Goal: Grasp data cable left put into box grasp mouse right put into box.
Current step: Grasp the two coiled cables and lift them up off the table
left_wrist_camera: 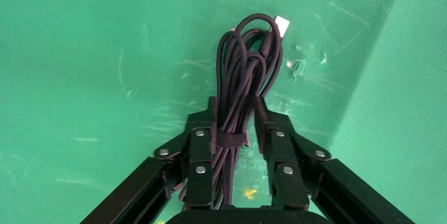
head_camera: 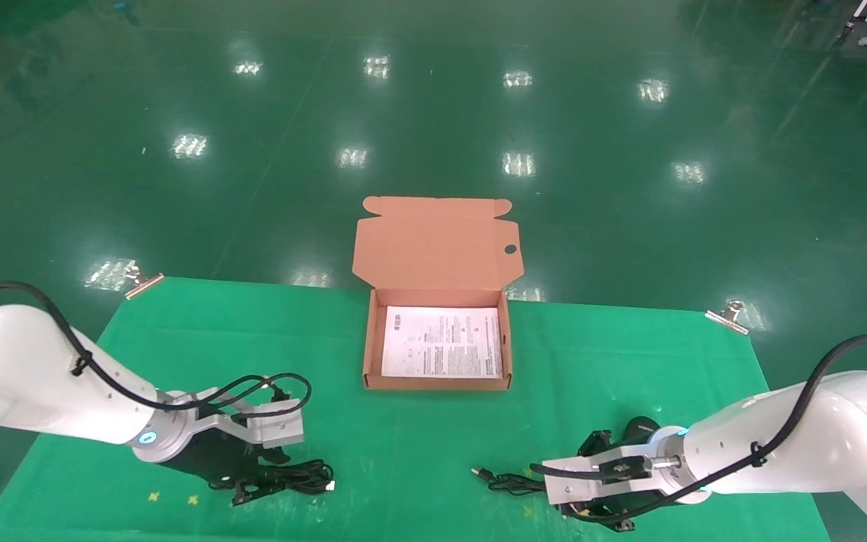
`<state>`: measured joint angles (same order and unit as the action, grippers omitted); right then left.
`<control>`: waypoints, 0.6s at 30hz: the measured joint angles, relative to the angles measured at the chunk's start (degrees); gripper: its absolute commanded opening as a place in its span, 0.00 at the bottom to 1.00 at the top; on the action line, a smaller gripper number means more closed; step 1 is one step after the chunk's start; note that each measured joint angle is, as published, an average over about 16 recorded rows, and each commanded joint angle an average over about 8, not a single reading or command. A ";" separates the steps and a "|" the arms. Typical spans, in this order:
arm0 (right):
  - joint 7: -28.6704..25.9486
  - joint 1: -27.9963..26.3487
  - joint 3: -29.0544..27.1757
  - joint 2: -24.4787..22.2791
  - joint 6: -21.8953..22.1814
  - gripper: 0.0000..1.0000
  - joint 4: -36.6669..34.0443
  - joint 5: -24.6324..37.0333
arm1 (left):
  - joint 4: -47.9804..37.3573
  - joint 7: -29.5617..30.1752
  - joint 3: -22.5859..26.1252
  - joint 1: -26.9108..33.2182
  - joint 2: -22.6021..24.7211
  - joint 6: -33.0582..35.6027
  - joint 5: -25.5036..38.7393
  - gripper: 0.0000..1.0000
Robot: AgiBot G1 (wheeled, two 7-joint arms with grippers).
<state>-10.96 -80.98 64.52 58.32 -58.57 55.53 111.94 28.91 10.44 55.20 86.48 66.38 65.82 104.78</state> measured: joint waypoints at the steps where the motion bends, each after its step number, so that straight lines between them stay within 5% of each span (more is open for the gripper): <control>1: 0.00 0.00 0.00 -0.01 0.00 0.00 0.01 0.00 | 0.01 0.00 0.00 0.00 0.00 0.00 0.00 0.00; 18: -2.85 -1.43 -1.60 -3.35 0.10 0.00 3.06 -0.31 | 7.42 0.35 -0.20 2.32 -5.63 3.61 0.45 0.00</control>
<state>-13.81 -82.40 62.92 54.97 -58.47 58.59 111.63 36.33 10.79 55.00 88.79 60.75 69.42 105.22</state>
